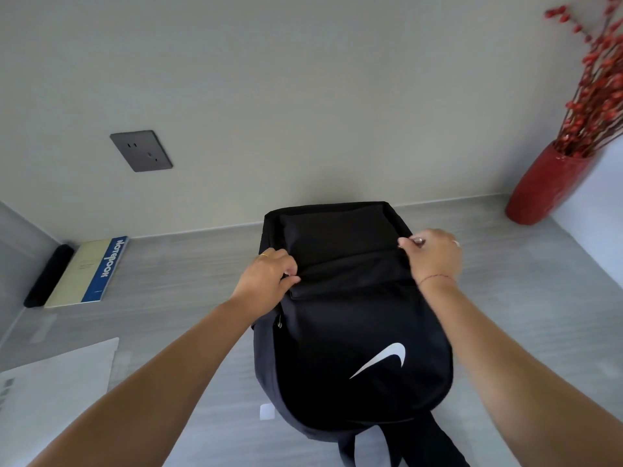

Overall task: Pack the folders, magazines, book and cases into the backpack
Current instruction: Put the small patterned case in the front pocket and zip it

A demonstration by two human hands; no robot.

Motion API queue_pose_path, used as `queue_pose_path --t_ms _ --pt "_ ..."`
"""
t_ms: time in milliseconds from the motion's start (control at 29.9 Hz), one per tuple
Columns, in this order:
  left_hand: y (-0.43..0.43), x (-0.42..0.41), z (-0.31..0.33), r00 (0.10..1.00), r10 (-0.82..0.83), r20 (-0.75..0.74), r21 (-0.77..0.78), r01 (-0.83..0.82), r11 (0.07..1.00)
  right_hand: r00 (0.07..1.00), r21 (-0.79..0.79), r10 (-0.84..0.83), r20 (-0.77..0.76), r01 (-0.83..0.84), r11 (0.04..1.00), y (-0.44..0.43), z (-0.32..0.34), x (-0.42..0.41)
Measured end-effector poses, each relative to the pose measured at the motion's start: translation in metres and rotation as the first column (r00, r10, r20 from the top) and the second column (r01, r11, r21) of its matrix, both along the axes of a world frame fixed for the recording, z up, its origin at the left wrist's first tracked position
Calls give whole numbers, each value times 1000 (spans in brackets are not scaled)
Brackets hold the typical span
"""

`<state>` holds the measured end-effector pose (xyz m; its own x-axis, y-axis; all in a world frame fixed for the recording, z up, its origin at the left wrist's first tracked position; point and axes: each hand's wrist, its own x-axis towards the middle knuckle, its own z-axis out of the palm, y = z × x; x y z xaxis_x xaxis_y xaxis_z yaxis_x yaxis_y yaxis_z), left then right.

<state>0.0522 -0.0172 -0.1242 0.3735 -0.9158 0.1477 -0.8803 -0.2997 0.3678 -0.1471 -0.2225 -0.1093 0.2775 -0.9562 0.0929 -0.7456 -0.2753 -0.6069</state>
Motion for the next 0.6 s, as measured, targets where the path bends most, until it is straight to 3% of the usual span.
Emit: queue_pose_path --t_ms 100,234,301,468,535,602 --pt "-8 -9 2 998 21 57 1 -22 1000 998 179 16 67 -28 984 -16 -3 -12" --pt "-36 -32 3 994 26 106 16 -28 999 975 221 131 178 -169 960 -16 -7 -11" --pt "-45 -36 5 991 20 132 29 -24 999 984 203 108 142 -136 970 -22 -9 -14" --pt "-49 -37 16 999 0 37 2 0 1000 998 246 51 -34 -41 968 -37 -14 -18" --pt "-42 -35 17 998 53 -41 -22 -54 998 991 167 23 -134 0 986 -28 -10 -14" --pt "-28 -29 13 955 216 -203 -94 -239 966 992 -71 -8 -128 -1 997 -4 -1 -6"
